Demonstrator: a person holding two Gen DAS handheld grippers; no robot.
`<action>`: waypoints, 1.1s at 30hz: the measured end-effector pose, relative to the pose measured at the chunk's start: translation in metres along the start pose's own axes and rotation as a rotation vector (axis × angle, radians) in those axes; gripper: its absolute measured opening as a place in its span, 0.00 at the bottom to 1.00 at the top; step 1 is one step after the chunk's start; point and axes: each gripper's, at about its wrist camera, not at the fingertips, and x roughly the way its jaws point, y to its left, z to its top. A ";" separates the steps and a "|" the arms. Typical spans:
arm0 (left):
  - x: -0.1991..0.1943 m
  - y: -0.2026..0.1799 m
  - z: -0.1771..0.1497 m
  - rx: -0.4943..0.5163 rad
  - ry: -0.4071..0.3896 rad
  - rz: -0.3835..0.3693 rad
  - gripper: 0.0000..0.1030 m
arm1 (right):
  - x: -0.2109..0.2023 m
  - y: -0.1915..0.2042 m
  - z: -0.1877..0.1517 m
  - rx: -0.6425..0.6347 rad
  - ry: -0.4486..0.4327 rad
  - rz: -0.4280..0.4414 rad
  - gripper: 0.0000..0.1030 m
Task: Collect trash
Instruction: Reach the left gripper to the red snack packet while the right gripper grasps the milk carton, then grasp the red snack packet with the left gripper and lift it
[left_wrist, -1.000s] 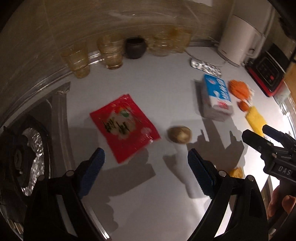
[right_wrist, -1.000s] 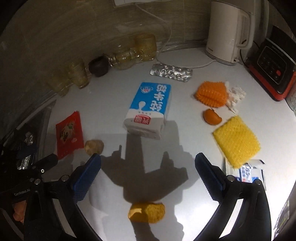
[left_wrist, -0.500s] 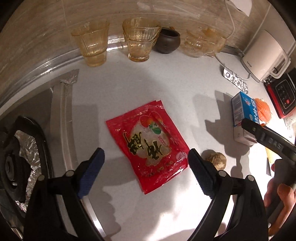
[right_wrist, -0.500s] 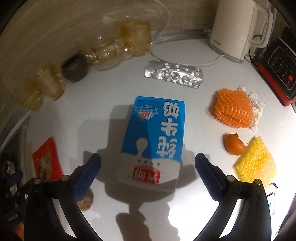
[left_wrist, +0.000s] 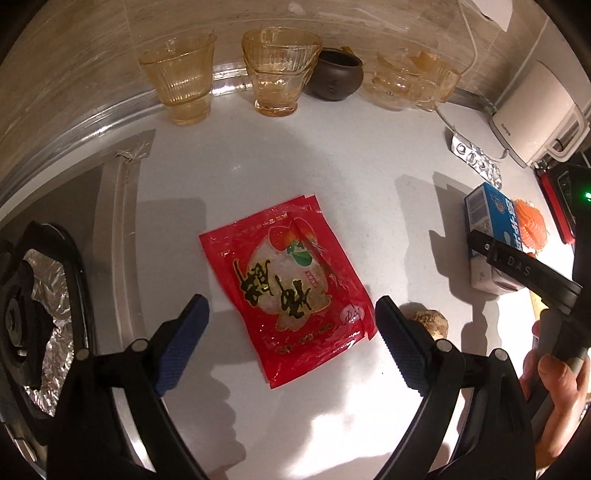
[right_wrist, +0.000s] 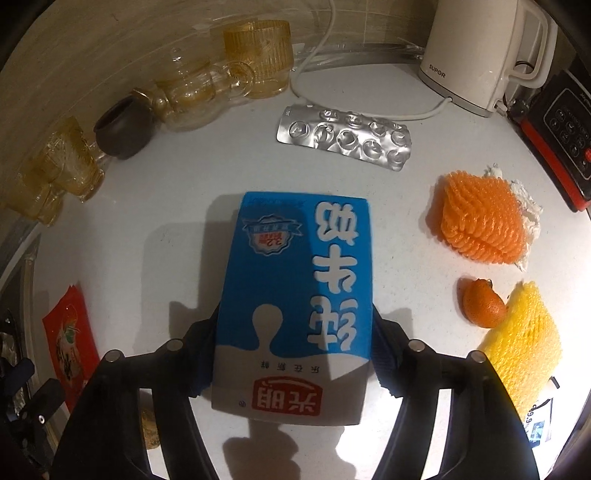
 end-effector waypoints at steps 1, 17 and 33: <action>0.000 0.000 0.000 -0.010 0.004 0.007 0.85 | -0.002 -0.002 0.000 0.004 -0.003 0.008 0.64; 0.045 -0.015 0.020 -0.286 0.105 0.155 0.85 | -0.030 -0.005 0.003 -0.021 -0.059 0.104 0.64; 0.042 -0.030 0.026 -0.275 0.060 0.192 0.46 | -0.035 -0.004 0.004 -0.040 -0.077 0.119 0.64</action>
